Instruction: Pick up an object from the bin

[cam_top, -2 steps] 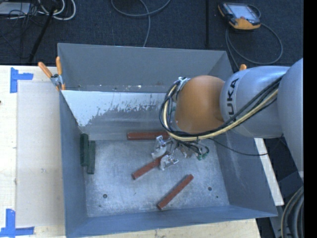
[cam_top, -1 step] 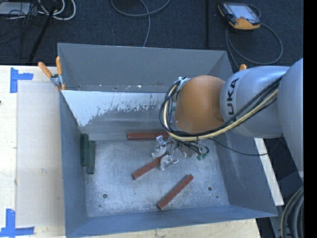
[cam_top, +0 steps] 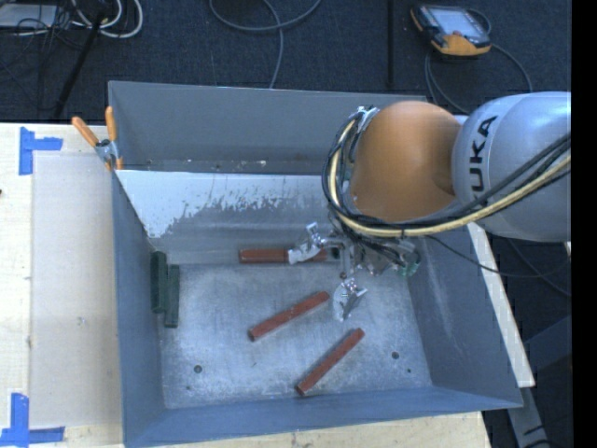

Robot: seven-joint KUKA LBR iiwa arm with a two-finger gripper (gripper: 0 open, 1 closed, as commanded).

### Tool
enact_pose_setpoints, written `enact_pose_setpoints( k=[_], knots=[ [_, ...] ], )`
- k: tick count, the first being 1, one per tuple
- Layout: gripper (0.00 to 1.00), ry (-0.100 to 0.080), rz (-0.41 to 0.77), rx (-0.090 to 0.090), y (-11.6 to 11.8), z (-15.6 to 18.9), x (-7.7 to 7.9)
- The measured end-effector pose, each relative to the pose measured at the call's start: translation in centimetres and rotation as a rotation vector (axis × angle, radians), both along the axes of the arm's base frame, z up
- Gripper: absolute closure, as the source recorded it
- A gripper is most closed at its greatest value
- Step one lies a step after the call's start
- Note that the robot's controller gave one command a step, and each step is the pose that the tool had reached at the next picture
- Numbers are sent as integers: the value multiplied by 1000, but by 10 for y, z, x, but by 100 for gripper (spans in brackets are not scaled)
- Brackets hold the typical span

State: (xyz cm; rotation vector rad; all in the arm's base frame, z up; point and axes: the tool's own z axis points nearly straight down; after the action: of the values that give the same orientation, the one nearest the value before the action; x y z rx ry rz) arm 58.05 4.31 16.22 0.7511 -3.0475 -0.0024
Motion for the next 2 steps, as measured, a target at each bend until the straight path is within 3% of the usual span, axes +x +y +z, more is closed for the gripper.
enact_pose_setpoints(
  k=[1,2],
  knots=[
    [0,-1,16,0,1,60,1],
    [0,-20,34,1,1,57,0]
  ],
)
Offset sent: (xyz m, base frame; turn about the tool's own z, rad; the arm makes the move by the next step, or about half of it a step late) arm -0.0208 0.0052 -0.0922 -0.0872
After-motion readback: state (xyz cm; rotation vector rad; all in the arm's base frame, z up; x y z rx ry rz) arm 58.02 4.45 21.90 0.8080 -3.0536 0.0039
